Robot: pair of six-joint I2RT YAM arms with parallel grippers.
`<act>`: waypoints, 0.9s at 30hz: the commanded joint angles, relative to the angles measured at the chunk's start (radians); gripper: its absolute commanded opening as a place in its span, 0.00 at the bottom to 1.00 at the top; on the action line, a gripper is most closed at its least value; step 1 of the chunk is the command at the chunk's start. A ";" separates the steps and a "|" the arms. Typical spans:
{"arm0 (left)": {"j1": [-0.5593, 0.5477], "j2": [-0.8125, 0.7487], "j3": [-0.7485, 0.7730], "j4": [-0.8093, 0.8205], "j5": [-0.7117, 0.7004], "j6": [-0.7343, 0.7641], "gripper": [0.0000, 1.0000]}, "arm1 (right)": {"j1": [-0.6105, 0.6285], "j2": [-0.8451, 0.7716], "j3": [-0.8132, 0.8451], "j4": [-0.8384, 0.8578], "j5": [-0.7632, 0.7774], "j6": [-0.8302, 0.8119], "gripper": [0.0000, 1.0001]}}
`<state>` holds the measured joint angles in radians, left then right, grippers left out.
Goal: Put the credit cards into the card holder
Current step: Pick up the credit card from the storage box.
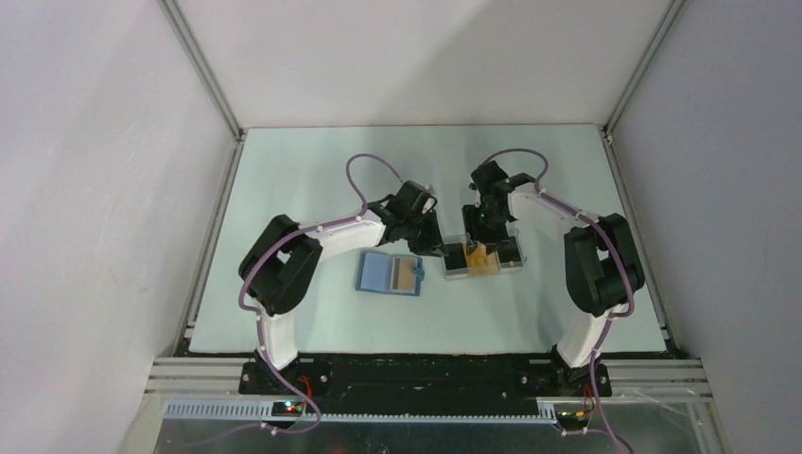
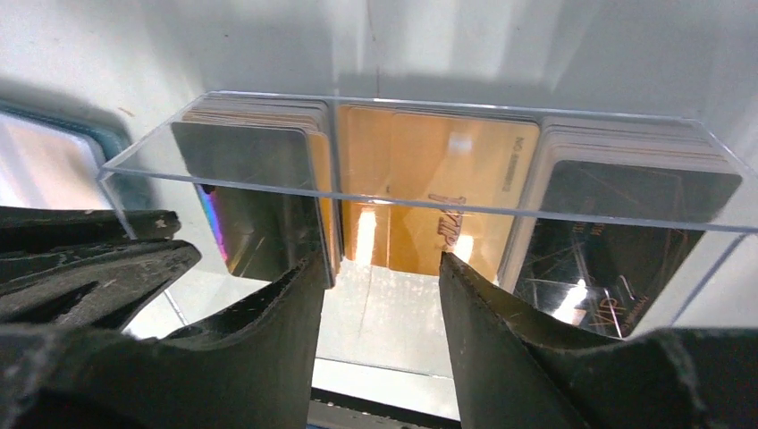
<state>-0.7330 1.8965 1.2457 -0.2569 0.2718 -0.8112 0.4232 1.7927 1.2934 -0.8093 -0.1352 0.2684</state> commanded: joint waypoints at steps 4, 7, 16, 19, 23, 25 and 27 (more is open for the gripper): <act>-0.006 0.023 0.019 -0.029 -0.019 0.027 0.04 | 0.021 0.030 0.040 -0.047 0.197 0.015 0.53; -0.006 0.028 0.023 -0.030 -0.017 0.028 0.04 | 0.027 0.068 0.041 -0.044 0.202 0.020 0.52; -0.006 0.031 0.022 -0.029 -0.012 0.030 0.04 | 0.060 0.149 0.056 -0.042 0.223 0.032 0.51; -0.007 0.032 0.022 -0.029 -0.010 0.030 0.04 | 0.078 0.146 0.056 -0.049 0.238 0.018 0.51; -0.007 0.034 0.023 -0.029 -0.011 0.032 0.04 | 0.107 0.150 0.056 -0.059 0.296 0.008 0.52; -0.007 0.036 0.023 -0.029 -0.010 0.031 0.04 | 0.108 0.160 0.057 -0.070 0.341 0.009 0.52; -0.007 0.035 0.022 -0.030 -0.008 0.032 0.04 | 0.107 0.171 0.057 -0.082 0.390 0.010 0.52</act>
<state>-0.7349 1.8973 1.2461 -0.2569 0.2733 -0.8112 0.5247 1.9205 1.3380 -0.8631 0.1234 0.2832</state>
